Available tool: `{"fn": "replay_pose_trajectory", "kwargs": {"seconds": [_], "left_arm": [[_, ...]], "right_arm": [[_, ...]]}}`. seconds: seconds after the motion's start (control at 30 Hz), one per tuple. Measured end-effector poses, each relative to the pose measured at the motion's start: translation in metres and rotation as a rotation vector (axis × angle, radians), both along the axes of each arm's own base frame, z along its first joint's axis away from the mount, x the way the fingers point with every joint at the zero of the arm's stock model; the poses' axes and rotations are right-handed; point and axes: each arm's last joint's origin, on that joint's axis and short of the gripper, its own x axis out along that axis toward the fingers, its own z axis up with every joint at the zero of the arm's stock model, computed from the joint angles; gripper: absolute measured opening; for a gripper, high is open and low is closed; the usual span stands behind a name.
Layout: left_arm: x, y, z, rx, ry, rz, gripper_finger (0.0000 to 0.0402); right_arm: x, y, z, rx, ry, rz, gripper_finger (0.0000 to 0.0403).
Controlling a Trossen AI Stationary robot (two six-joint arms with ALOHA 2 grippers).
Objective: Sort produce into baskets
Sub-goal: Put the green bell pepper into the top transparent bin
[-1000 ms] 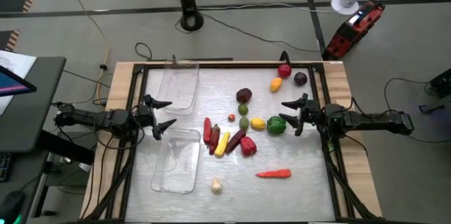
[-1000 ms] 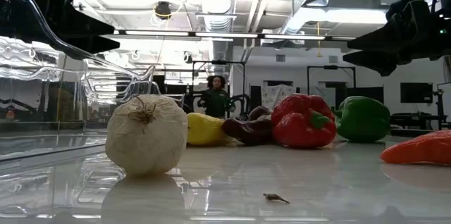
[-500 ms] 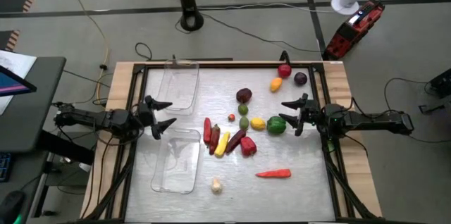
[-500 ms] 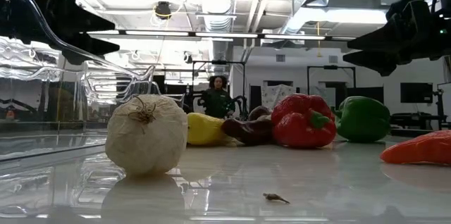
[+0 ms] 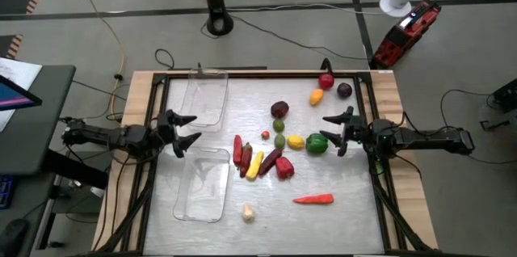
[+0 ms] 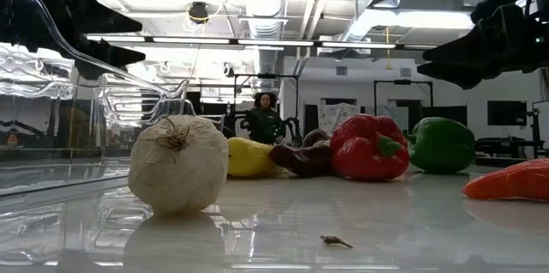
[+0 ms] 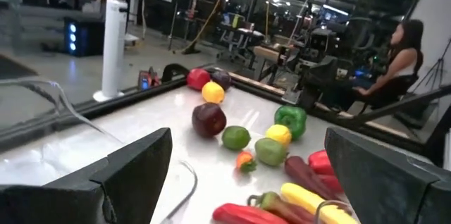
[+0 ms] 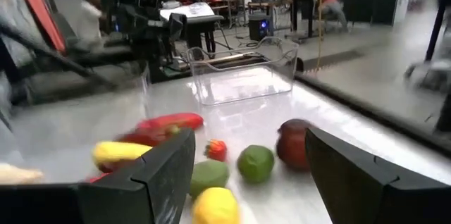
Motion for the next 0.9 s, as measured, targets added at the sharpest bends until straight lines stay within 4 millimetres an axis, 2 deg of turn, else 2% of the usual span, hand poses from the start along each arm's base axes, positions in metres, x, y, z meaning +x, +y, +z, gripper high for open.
{"fn": "replay_pose_trajectory", "kwargs": {"seconds": [0.1,0.4,0.5,0.6,0.67,0.8,0.9], "left_arm": [[0.0,0.0,0.002,-0.013,-0.022,0.009,0.0361],[-0.001,0.002,0.003,-0.108,-0.074,0.077,0.0361],[-0.001,0.002,0.01,-0.057,-0.118,0.057,0.0361],[-0.001,-0.002,0.018,0.041,-0.164,-0.097,0.0361],[-0.001,-0.005,0.021,0.086,-0.184,-0.186,0.0361],[-0.001,-0.006,0.022,0.074,-0.202,-0.227,0.0361],[-0.001,-0.005,0.023,0.097,-0.203,-0.18,0.0361]], "right_arm": [[0.0,0.0,0.0,0.208,-0.072,-0.007,0.0291],[0.0,0.0,0.004,0.438,-0.186,-0.021,0.0291],[0.0,-0.002,0.004,0.429,-0.189,-0.039,0.0291],[-0.001,-0.006,0.006,0.431,-0.238,-0.145,0.0291],[0.0,-0.007,0.009,0.396,-0.239,-0.134,0.0291],[0.004,-0.003,0.018,0.285,-0.097,0.019,0.0291],[0.008,-0.001,0.032,0.289,0.028,0.025,0.0291]]}}
